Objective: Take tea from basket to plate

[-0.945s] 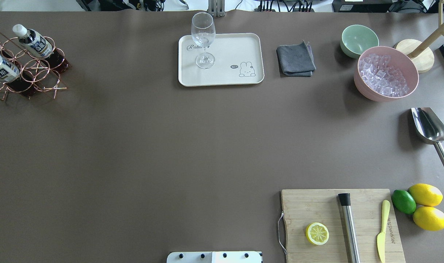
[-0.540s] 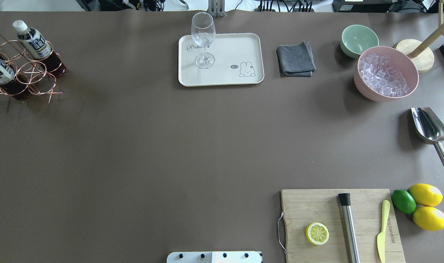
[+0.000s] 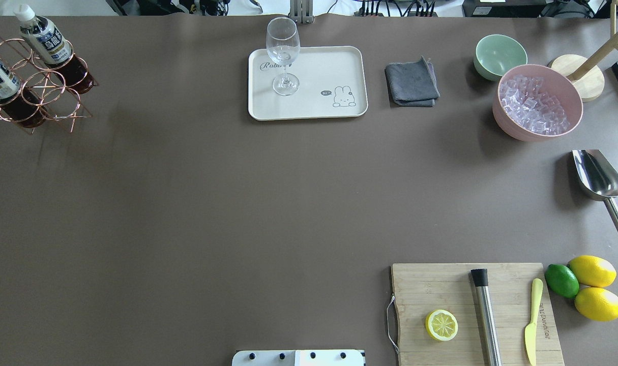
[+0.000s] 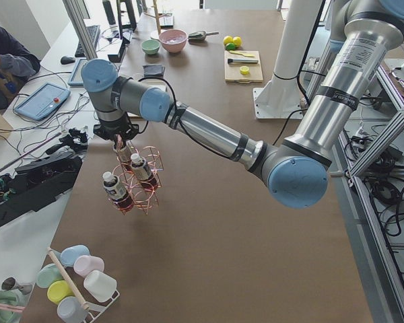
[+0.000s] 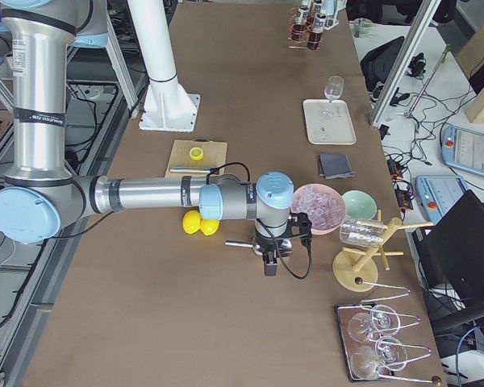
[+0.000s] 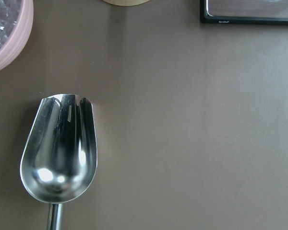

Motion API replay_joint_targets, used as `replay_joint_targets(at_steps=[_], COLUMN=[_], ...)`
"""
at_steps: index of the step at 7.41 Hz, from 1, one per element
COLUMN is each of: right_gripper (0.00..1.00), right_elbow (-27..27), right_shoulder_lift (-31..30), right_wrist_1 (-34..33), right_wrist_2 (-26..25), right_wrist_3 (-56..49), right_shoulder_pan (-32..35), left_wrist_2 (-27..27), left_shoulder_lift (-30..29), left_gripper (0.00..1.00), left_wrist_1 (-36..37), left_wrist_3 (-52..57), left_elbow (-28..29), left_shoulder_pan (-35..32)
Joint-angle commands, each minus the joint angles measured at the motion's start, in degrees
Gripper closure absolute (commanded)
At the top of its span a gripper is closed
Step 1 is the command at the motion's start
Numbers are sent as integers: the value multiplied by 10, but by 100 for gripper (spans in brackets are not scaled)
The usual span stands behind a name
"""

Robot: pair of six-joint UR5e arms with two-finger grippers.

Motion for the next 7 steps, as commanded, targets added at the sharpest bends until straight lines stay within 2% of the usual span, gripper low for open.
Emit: replay_joint_targets(at_steps=[1, 4, 7], right_gripper=[0, 0, 0], right_elbow=[0, 1, 12], right_shoulder_lift=[0, -1, -11], right_wrist_1=[0, 0, 0], right_wrist_2=[1, 2, 10], right_wrist_3=[1, 0, -5], right_shoulder_pan=[11, 17, 26], left_wrist_2=[3, 3, 5], left_shoulder_lift=[-10, -21, -39], left_gripper=[100, 100, 100], left_wrist_1=[51, 53, 53], left_wrist_3=[-1, -33, -149], left_elbow=[-51, -92, -139], left_shoulder_pan=[4, 9, 64])
